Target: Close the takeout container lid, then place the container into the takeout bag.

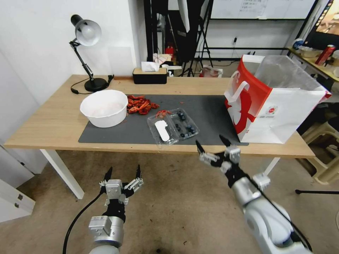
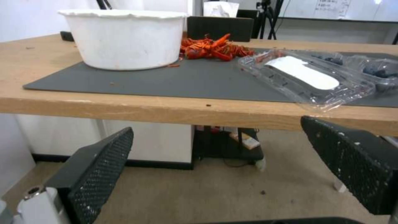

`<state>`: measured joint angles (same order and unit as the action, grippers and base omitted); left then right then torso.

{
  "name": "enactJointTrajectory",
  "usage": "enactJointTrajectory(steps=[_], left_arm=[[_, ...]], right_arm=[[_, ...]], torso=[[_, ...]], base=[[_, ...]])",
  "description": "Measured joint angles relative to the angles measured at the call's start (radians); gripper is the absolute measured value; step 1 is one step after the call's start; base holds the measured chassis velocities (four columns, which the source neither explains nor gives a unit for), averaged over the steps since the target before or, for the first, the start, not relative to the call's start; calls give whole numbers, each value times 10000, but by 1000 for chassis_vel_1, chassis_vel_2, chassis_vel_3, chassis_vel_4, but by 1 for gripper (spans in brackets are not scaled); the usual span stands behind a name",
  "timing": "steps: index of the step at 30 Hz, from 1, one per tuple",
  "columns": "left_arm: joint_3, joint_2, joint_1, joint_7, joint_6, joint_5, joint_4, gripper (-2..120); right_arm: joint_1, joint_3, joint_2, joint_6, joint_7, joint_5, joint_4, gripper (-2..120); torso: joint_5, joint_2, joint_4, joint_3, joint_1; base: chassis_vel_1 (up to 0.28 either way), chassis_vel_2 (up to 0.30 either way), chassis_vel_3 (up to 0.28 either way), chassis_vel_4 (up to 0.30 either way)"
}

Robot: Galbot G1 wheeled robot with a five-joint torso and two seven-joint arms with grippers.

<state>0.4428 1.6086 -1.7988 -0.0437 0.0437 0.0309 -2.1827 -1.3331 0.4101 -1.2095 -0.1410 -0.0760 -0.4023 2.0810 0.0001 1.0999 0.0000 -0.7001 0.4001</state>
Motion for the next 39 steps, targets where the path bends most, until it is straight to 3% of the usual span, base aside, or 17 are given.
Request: enactJointTrajectory(steps=[7, 12, 13, 22, 39], left_arm=[[235, -1, -127, 181, 261, 111, 6, 100], [265, -2, -142, 213, 303, 127, 9, 100], [292, -2, -133, 234, 308, 125, 49, 100], [447, -4, -114, 275, 298, 97, 168, 100], [491, -5, -98, 285, 371, 112, 275, 100]], right_arm=[[1492, -432, 502, -784, 750, -525, -788, 100], [2361, -695, 717, -1872, 1351, -591, -1107, 100], [2652, -787, 771, -2459, 1588, -618, -1187, 100], [3589, -1464, 955, -4055, 1938, -573, -1761, 100], [4458, -2150, 923, -4819, 2057, -472, -2319, 100]], torso=[[-1, 0, 2, 0, 0], [-2, 0, 0, 0, 0], [-1, 0, 0, 0, 0], [-2, 0, 1, 0, 0], [-1, 0, 0, 1, 0]], base=[[0, 0, 0, 0], [0, 0, 0, 0], [0, 0, 0, 0], [0, 0, 0, 0], [0, 0, 0, 0]])
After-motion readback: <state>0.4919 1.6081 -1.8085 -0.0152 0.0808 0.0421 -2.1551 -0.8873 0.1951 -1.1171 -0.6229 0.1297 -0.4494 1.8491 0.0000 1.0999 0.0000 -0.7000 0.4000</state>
